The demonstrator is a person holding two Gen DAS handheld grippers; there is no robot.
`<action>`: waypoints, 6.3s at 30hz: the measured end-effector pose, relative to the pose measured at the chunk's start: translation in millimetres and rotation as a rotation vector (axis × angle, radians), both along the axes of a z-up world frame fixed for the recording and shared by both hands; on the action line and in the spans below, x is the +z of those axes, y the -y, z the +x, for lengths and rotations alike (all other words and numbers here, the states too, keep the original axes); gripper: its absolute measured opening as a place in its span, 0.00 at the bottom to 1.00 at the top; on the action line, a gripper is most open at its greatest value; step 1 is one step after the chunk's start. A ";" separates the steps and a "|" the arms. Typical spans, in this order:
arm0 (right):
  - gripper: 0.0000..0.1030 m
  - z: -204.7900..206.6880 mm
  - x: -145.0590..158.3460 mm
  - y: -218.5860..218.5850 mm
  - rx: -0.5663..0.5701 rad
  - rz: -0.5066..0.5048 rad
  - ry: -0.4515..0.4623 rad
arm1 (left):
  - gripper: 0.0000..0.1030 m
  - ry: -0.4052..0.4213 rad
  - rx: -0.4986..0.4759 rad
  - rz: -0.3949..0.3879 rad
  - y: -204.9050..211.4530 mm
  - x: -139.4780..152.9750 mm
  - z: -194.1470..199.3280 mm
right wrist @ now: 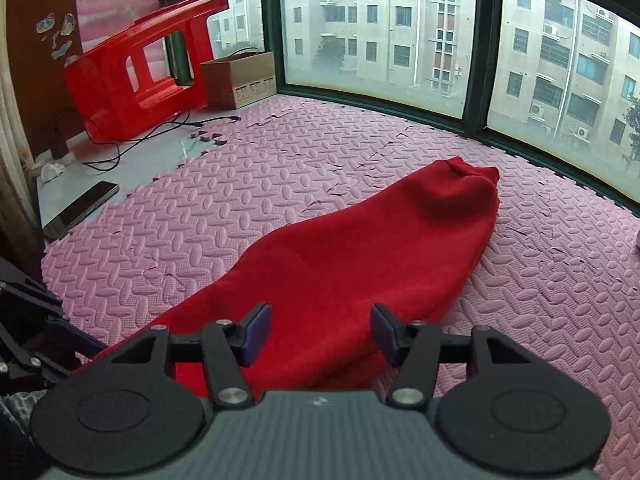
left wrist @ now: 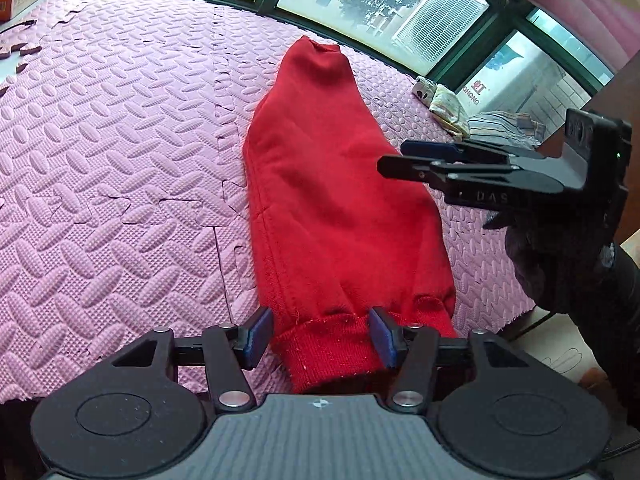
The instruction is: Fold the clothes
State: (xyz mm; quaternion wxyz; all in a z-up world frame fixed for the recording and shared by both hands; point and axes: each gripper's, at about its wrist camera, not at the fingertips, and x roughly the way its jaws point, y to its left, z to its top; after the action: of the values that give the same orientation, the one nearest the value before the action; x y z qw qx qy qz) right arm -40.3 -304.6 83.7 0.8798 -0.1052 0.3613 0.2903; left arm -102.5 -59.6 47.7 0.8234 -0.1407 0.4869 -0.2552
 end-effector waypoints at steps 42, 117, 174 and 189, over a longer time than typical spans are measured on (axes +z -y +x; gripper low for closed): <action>0.55 7.3 -8.5 -79.8 0.066 0.122 -0.002 | 0.19 0.300 0.074 0.106 -44.8 41.7 42.3; 0.40 170.5 -23.2 26.0 -0.358 0.166 -0.022 | 0.26 0.132 0.296 0.015 -63.4 10.0 67.4; 0.53 246.2 -110.2 181.9 -0.665 0.915 -0.279 | 0.38 0.104 0.155 0.091 78.9 26.9 187.7; 0.07 234.5 -89.3 178.9 -0.660 0.892 -0.210 | 0.35 0.111 0.179 0.039 134.9 20.3 243.3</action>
State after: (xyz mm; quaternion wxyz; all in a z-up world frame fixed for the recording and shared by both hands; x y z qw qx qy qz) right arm 194.2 -483.5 -5.6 0.8425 0.4250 0.3029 0.1334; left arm 140.9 -194.5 68.0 0.8713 -0.1529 0.4308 -0.1785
